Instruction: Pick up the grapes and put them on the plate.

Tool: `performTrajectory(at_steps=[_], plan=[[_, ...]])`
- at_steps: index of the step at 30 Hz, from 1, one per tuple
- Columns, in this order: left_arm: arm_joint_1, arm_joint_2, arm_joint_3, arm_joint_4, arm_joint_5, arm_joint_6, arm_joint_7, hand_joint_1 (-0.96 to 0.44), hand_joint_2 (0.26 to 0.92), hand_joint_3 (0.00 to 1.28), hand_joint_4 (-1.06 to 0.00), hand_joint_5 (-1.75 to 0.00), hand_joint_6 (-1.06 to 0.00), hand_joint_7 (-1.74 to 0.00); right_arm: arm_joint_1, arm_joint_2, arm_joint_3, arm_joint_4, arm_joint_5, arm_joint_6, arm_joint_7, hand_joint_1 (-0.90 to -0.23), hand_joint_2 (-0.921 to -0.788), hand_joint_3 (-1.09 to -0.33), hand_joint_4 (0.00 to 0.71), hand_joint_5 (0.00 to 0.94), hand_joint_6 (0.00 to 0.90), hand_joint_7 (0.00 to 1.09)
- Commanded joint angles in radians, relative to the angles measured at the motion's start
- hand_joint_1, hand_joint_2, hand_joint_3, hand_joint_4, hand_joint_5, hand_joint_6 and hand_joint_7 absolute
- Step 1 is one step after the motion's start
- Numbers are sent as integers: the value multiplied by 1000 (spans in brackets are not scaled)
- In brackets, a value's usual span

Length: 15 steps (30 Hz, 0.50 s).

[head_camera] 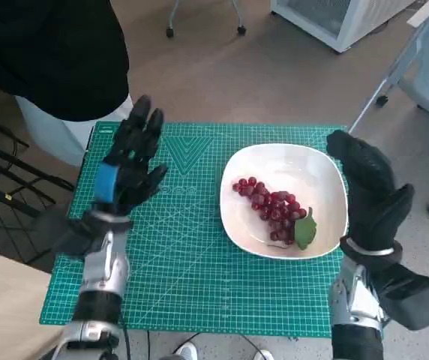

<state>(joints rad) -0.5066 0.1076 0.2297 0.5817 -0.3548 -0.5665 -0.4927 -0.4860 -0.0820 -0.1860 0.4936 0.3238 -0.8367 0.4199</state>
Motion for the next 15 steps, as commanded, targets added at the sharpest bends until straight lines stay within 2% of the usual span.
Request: performTrajectory(at_steps=[1, 15], plan=[[63, -21, 4, -72, -21, -3, 8, -499, 921, 296, -164, -13, -259, -30, 8, 5, 7, 15, -11, 7, -5, -689, -921, -661, 368, 0, 196, 265], [164, -38, -20, -194, -1, 14, 46, -438, 921, 264, -239, -26, -331, -48, 10, 9, 30, 6, -5, 22, 7, -696, -921, -663, 366, 0, 197, 270]])
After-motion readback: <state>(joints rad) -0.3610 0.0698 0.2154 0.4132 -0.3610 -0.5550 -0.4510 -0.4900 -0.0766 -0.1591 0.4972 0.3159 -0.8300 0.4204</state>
